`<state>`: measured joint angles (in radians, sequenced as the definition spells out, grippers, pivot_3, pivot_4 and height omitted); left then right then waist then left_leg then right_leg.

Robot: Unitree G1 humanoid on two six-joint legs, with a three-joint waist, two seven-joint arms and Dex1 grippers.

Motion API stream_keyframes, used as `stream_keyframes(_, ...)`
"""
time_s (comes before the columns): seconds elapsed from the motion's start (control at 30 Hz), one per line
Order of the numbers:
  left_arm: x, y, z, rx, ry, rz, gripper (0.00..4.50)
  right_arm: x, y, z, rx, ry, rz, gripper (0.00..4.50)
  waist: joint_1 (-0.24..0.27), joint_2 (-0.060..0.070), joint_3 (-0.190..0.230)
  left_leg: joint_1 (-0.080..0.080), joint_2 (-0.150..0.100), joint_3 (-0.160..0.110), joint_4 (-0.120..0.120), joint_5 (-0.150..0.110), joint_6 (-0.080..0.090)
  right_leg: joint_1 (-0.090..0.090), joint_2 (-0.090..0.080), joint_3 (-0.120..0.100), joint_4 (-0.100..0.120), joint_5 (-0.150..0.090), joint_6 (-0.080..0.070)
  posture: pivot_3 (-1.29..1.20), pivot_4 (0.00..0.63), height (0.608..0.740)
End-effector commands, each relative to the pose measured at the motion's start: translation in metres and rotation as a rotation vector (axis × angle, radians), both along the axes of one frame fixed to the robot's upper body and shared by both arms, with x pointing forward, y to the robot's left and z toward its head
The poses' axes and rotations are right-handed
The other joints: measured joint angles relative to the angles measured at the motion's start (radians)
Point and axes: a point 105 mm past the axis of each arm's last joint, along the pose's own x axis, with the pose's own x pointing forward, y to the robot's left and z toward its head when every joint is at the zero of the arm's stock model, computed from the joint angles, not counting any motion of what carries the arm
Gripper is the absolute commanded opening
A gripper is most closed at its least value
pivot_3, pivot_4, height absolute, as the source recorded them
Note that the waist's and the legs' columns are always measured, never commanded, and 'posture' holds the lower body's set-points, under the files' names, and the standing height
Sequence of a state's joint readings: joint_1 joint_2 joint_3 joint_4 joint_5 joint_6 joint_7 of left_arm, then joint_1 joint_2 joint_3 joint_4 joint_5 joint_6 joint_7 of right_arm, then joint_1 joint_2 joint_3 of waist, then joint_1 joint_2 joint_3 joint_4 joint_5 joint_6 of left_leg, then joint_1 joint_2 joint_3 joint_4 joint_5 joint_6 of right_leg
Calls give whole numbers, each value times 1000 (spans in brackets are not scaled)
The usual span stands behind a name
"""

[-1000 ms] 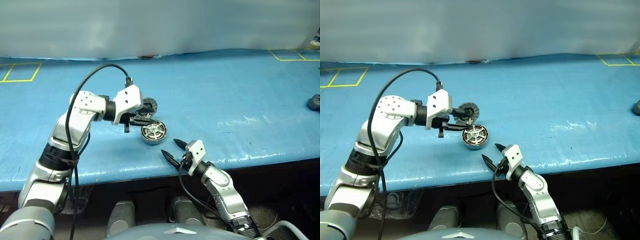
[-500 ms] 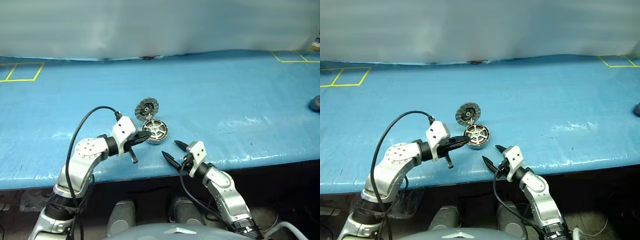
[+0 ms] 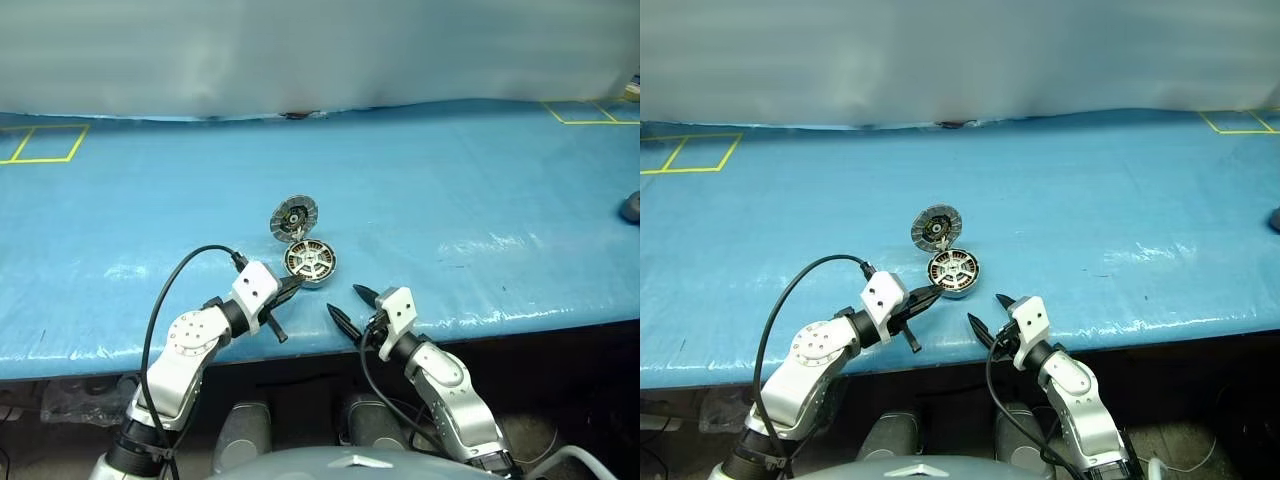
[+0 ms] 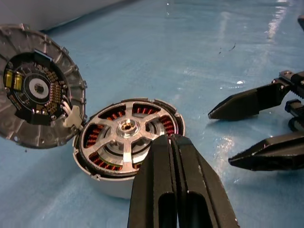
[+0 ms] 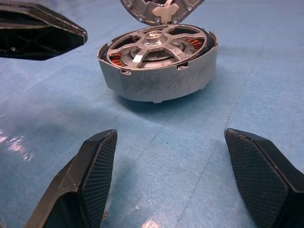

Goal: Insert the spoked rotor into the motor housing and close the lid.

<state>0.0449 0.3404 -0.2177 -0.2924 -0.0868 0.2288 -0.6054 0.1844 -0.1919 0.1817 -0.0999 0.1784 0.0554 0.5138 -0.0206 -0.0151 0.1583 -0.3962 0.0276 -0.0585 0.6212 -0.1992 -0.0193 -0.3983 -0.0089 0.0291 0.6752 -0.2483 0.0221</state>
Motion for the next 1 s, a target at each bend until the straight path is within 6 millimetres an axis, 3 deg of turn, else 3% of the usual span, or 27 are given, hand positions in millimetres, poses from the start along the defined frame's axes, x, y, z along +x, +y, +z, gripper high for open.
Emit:
stream_keyframes(0.03,-1,-2,3,-24,-61,18,59,1,1,12,31,-20,-27,3799,0,0,0,0,0,0,0,0,0,0,0,0,0,0,0,0,150,740)
stream_keyframes(0.1,-2,-1,-1,-45,-52,38,59,2,1,16,47,-11,-41,3799,0,0,0,0,0,0,0,0,0,0,0,0,0,0,0,0,150,740)
stream_keyframes(0.23,-6,1,-5,-85,-36,50,0,3,3,27,45,-7,-38,2925,-1,1,1,0,1,0,0,0,-1,-1,0,0,0,0,0,0,150,740)
stream_keyframes(0.53,-9,4,-4,-157,-14,65,0,14,2,54,-59,-43,-35,16,-3,1,1,-2,0,0,-1,-1,-1,-2,-1,-1,-1,0,0,0,150,740)
stream_keyframes(0.77,-12,2,-12,-148,23,52,0,44,7,75,-76,-34,-104,16,-5,1,1,-3,0,0,-1,-1,-1,-3,0,-1,-1,0,0,0,150,740)
stream_keyframes(1.0,-14,2,-15,-152,48,41,0,74,28,81,-102,-7,-82,16,-7,1,1,-4,0,0,-1,0,-1,-4,0,-1,-2,0,0,0,150,740)
